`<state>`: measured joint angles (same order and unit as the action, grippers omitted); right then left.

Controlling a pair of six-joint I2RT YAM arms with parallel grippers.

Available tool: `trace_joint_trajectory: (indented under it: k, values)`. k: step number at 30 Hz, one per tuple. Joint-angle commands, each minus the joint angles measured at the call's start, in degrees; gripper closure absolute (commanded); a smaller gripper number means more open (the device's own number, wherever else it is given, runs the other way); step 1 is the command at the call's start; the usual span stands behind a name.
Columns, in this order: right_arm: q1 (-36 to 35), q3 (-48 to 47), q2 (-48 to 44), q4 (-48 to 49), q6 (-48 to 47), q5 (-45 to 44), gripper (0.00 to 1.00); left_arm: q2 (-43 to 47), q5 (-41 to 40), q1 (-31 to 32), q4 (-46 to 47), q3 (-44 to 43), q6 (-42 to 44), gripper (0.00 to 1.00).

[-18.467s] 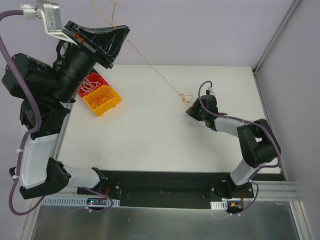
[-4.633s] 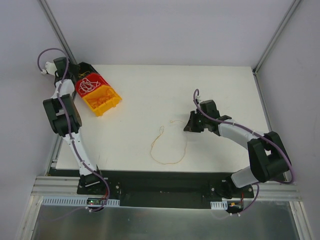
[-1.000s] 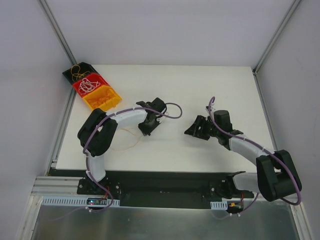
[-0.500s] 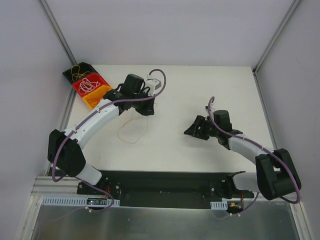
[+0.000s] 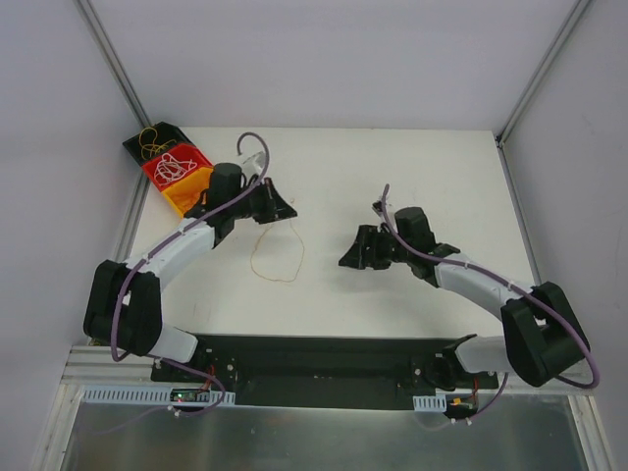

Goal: Untangle the cables

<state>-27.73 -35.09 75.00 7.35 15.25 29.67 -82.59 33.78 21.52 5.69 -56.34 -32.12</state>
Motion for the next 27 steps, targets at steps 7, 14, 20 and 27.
trace_joint_trajectory:
  k: [7,14,20,27]
  values:
    - [-11.03,-20.52,15.42,-0.23,-4.53,-1.72,0.3,5.94,-6.09,-9.48,19.36,17.75,-11.65,1.0]
    - [-14.37,-29.06,27.9,10.21,7.85,0.48,0.3,6.3,-6.45,-9.74,19.36,18.72,-12.62,1.0]
    - [-18.5,-31.61,33.53,15.14,8.31,-3.39,0.36,6.3,-5.04,-9.74,19.53,17.84,-14.11,1.0]
    - [-18.77,-27.94,33.29,19.98,12.62,-12.26,0.83,8.05,-5.74,-9.74,17.6,17.14,-13.32,1.0]
